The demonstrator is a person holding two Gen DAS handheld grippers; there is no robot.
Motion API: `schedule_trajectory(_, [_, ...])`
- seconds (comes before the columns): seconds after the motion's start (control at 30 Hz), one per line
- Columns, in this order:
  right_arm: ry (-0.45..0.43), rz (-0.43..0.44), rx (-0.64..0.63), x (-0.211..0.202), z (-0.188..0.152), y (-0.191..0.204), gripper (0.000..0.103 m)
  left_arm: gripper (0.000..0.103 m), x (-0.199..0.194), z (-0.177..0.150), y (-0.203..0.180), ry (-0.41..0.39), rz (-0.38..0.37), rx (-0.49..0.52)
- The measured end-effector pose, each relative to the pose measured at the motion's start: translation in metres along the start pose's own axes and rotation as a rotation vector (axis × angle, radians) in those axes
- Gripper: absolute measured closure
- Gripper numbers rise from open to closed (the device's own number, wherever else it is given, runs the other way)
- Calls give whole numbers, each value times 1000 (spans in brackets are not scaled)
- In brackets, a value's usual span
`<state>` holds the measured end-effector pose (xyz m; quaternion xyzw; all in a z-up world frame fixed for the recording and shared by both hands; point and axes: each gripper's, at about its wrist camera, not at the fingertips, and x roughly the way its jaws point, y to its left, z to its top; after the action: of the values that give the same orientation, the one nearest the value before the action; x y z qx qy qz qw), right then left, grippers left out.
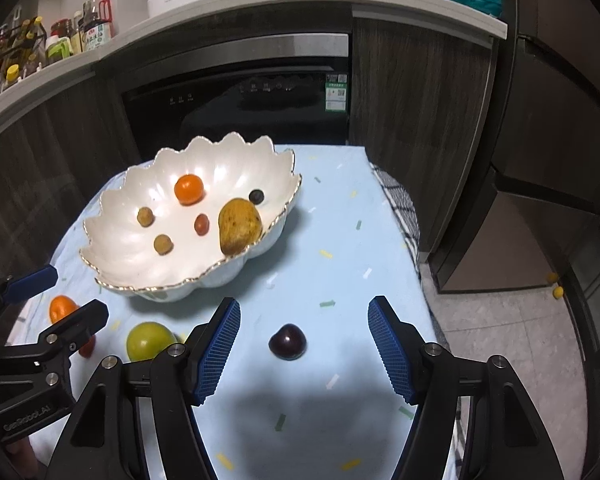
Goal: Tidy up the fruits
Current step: 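Withdraw both open tools from the bowl toward the remaining fruits, then close the left tool on the green apple while the right tool grasps the dark plum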
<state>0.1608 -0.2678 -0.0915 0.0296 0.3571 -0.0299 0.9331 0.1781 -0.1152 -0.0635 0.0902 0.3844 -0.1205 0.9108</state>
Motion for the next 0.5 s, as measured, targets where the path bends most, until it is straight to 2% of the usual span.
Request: schedule_trajectory(0.5, [59,27,-17,30,-17,-7,36,29,26,-22,-19,63,-25,18])
